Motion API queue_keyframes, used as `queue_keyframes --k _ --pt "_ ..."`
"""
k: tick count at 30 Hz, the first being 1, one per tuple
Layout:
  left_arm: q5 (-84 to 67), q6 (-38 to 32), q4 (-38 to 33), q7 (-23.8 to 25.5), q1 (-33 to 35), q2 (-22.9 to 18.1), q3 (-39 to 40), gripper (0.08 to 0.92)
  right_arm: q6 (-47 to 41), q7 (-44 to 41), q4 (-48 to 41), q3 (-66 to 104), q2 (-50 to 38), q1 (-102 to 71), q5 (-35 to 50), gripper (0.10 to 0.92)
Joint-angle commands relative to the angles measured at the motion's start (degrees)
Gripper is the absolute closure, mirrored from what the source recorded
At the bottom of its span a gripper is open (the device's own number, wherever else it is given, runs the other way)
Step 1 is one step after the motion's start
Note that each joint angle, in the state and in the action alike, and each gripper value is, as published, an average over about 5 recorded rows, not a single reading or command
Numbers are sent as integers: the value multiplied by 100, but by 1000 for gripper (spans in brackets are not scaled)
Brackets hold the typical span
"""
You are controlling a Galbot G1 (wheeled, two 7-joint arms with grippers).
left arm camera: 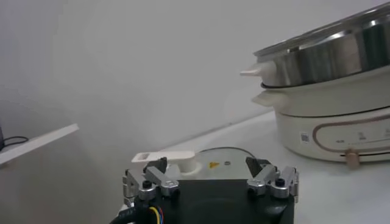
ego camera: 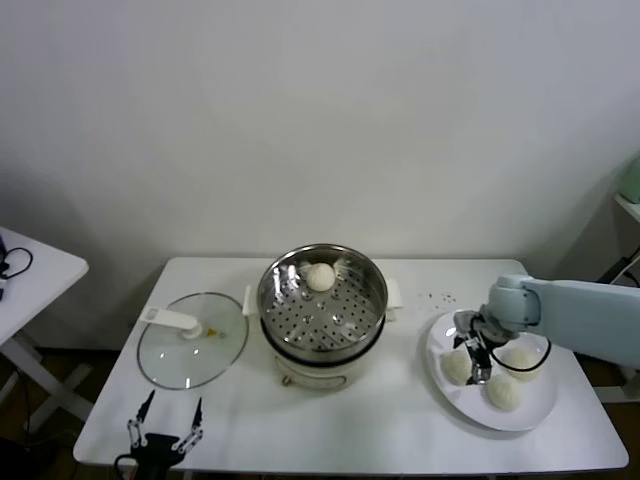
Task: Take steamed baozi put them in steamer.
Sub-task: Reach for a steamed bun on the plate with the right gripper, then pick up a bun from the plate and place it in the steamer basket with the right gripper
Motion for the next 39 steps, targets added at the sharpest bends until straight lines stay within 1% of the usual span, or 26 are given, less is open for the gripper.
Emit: queue_keyframes --k 1,3,7,10,13,16,22,27,33,39 --pt "2 -6 9 -6 0 -267 -5 177 -24 19 -24 139 -9 -148 -169 231" --pt "3 -7 11 -7 -5 -267 -6 177 -19 9 -23 141 -11 -145 -200 270" --pt "4 -13 15 -8 -15 -265 -11 177 -12 -24 -16 156 -14 -142 -260 373" --pt "6 -22 16 -10 -8 -262 -26 177 1 -68 17 209 -43 -116 -311 406" --pt "7 -27 12 -12 2 -256 -50 177 65 -159 79 165 -87 126 -303 413" --pt "11 -25 -8 -9 14 -249 -63 177 156 -268 209 -154 -104 733 -120 414" --pt "45 -17 -29 0 19 -246 -53 177 297 -592 878 -1069 35 2511 691 414" --pt "66 -21 -46 6 35 -249 -22 177 329 -867 1241 -1404 367 3766 1349 412" --pt "107 -19 -80 32 59 -236 -17 177 323 -1189 1285 -1209 876 4581 2109 408" --pt "149 -46 -74 33 54 -244 -2 177 10 -1125 1455 -518 1401 4551 2768 406"
